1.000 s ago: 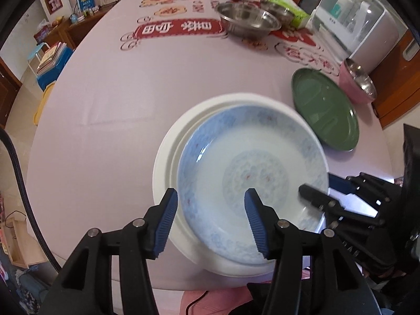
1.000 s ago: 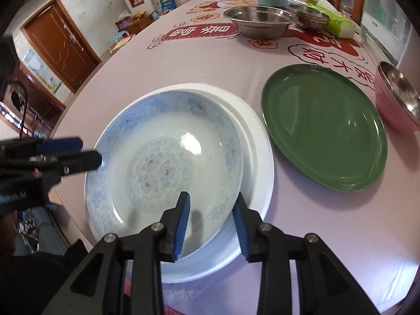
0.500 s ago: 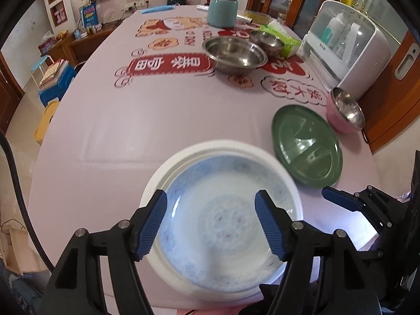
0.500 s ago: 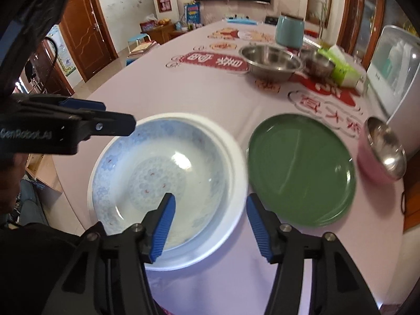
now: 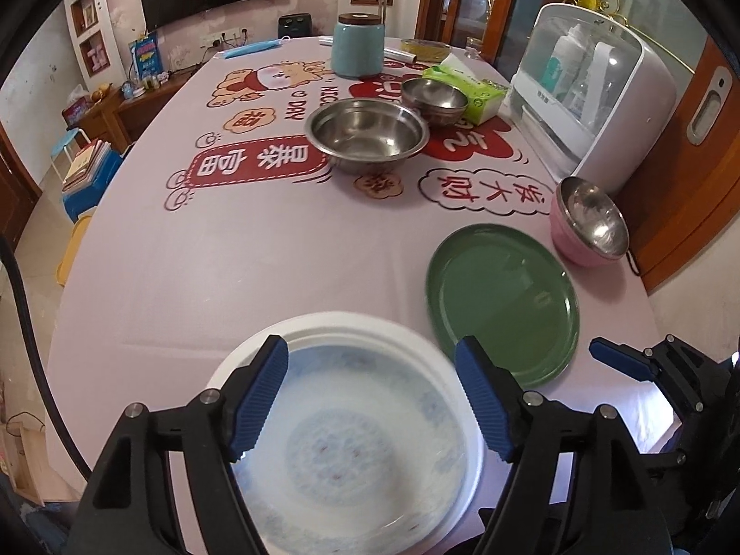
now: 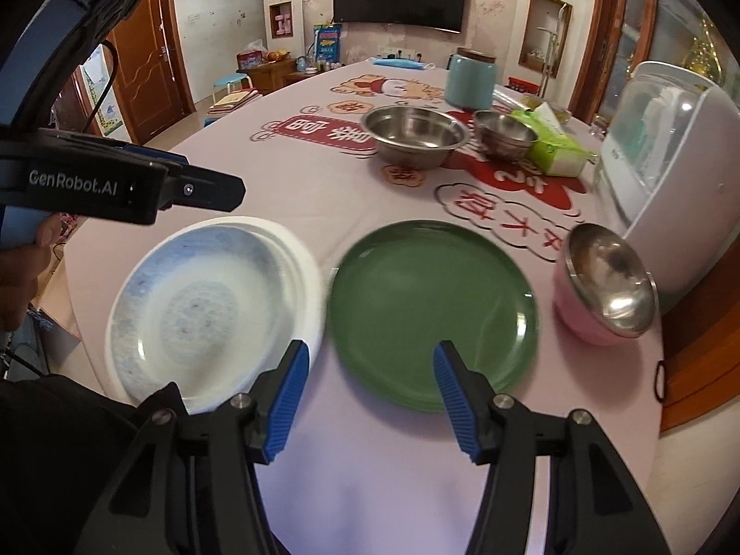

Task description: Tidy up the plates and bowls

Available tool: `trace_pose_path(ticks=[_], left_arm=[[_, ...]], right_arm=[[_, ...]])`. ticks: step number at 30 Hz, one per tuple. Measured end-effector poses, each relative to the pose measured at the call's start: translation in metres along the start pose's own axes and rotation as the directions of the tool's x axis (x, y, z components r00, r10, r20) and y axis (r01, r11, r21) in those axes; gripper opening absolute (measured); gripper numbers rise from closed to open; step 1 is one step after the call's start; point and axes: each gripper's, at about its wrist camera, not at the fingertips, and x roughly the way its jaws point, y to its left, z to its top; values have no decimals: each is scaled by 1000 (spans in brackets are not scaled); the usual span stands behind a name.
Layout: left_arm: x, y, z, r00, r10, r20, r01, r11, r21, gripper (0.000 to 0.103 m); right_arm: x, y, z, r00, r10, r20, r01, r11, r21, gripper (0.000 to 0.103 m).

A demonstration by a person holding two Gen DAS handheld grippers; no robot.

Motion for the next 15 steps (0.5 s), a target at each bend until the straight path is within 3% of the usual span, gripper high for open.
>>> trace_pose_path(ticks=[15], left_arm=[[40,-37,33,997,-37,-66,38,999,5,75]], right_arm=[[13,-63,-10,999,1,-38,2,997,77,56]])
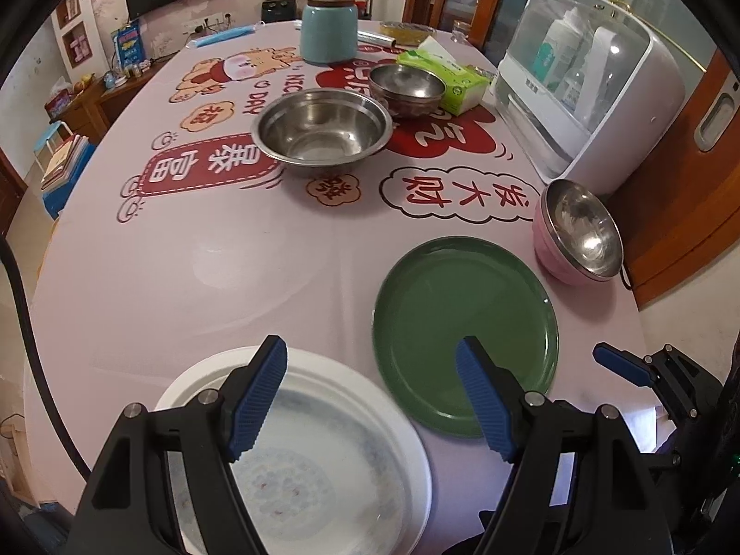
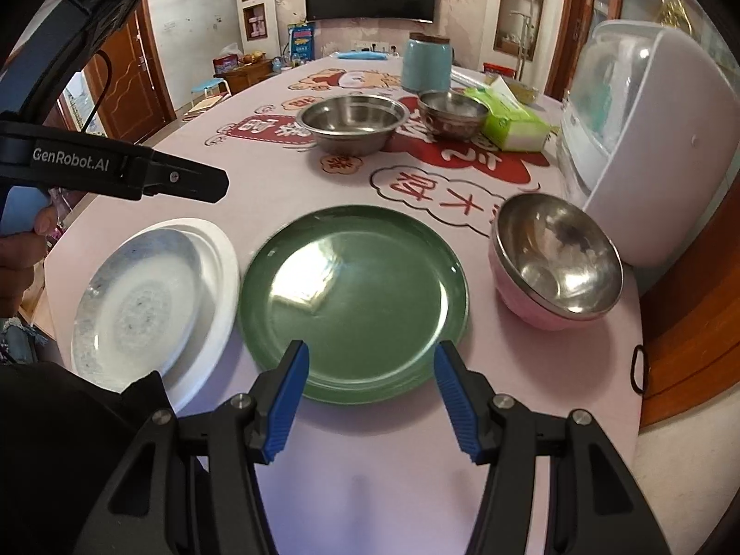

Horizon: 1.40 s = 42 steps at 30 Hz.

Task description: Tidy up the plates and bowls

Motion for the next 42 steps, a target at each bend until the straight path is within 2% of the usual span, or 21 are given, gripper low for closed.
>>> trace_pose_path(ticks=[9,16,23,27,28,36,38,42], left_arm=[[34,-6,14,998,-31,-54,30,1000,-6,75],[68,-2,21,986,-69,-151,67,998,-17,75],[92,-1,23,973,-86,-214,83,996,-22,75],[103,0,25,968,-88,-235,85,996,-24,75],[105,0,25,967,-89,-239,85,996,-25,75],[119,-2,27,958,-96,-270,95,995,-16,74],[121,-3,28,956,-97,-276,98,995,-12,73],[124,-7,28,953,-100,-285,103,995,-3,72]], right_arm=[[21,-30,-5,996,63,-56,-56,991,123,56],[40,-50,-10,989,125,-85,-102,966,237,56],[53,-67,-19,973,209,-98,-163,923,349,56],[52,-77,-25,962,266,-57,-219,883,416,56],[53,-81,-28,959,279,-42,-233,868,439,54],[56,-104,-38,946,323,11,-275,785,555,25],[59,-108,-40,940,340,26,-291,762,578,23],[62,-110,-37,935,353,38,-306,746,591,22]])
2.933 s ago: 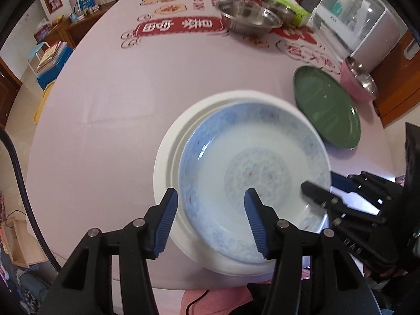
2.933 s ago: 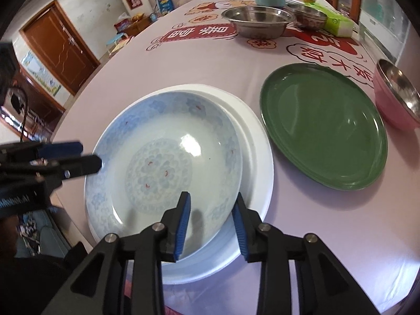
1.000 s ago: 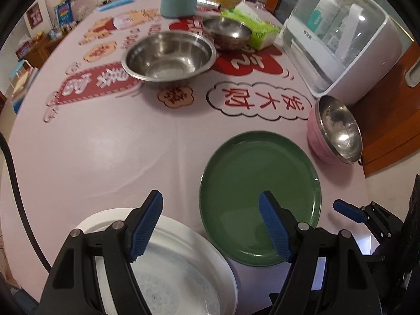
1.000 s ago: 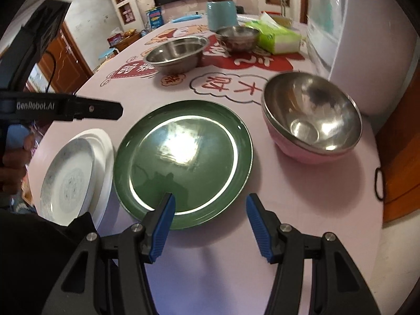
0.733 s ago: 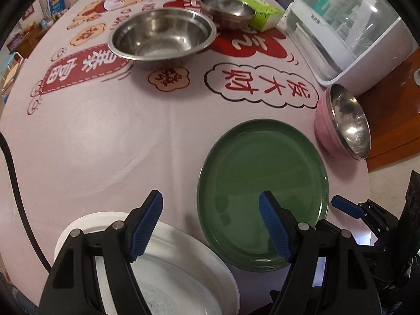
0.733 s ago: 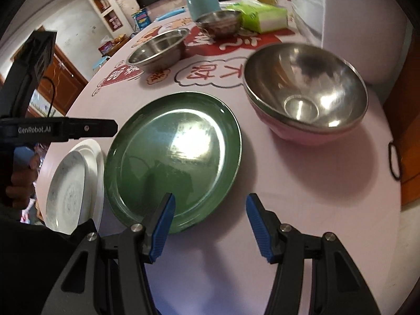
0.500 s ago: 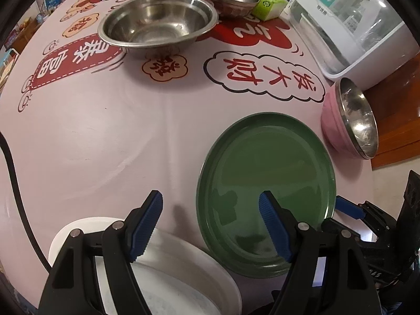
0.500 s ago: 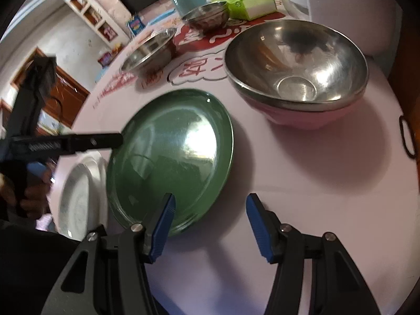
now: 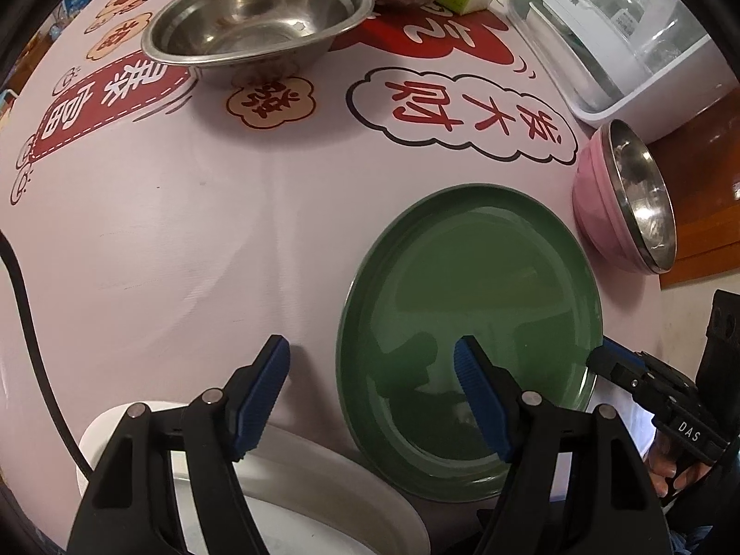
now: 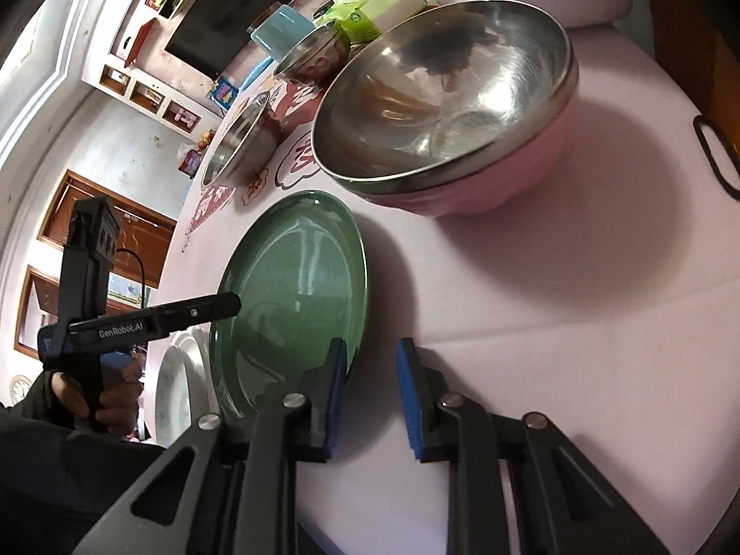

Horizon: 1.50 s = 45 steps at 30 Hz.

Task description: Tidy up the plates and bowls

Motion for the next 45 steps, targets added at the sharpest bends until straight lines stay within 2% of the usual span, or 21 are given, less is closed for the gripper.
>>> trace_pose_path(ticks=[9,13,15,17,20,31,45], left_arm=[[1,-2,0,1000,9,10,-9,1000,-5,53],[1,0,1,1000,4,16,-4,1000,-10,40],[1,0,2,1000,0,15,0,1000,-10,38],[1,0,2,1000,3,15,-3,1000,-10,28],[1,2,2,1000,7,17,-7,1000,-13,23],[-1,6,1,1000,-15,19,16,1000,-24,20],[-19,-3,-4,997,-11,75,10,1000,11,20]], right_arm=[[5,-5,2,999,41,-20,-41,999,14,15],[9,-5,1,997,65,-35,-64,998,19,12],[10,-5,1,997,71,-40,-70,997,17,11],[10,-5,0,996,75,-45,-74,997,15,10],[10,-5,-1,996,80,-47,-79,997,19,10],[10,-5,-1,996,74,-55,-73,997,19,10],[2,4,1,998,58,-34,-58,998,10,10]])
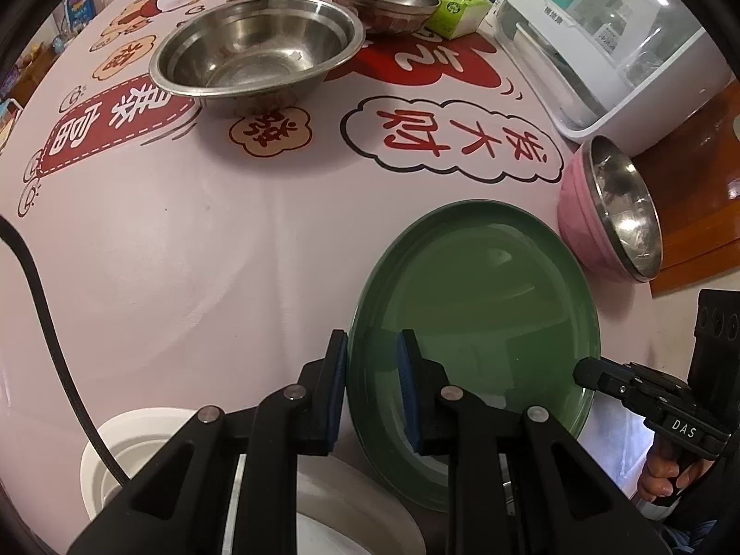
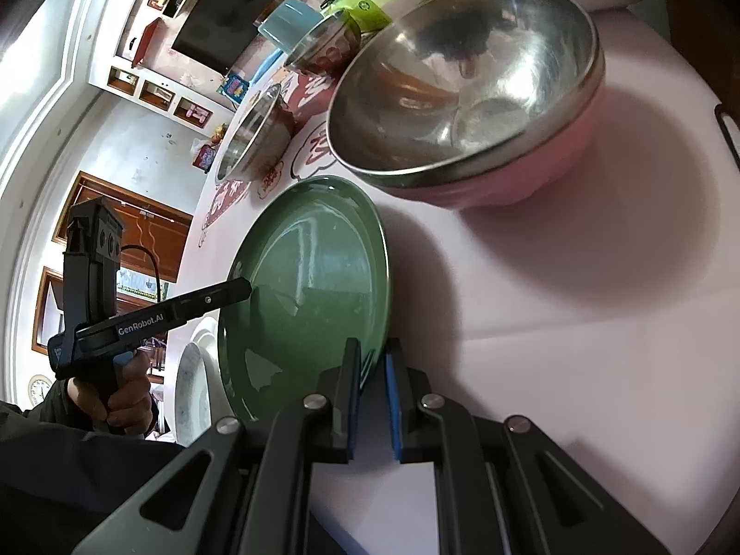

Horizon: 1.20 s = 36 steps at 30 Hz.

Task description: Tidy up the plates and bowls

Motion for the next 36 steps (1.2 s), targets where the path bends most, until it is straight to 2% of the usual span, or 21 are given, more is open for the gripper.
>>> trace_pose_path(ticks=[14,25,36], left_arm=[[-44,1,-20,994,-6,109,10,999,-31,20],[-79,8,-52,978,-3,211,25,994,-104,20],[-105,17,-89,961,34,276,18,983,-182,20]], right_arm=[[-13,18,1,1000,14,17,-13,998,-65,10],[-17,43,0,1000,25,12,-23,986,-162,10],[-13,68,-8,999,50,-13,-52,964,-261,10]])
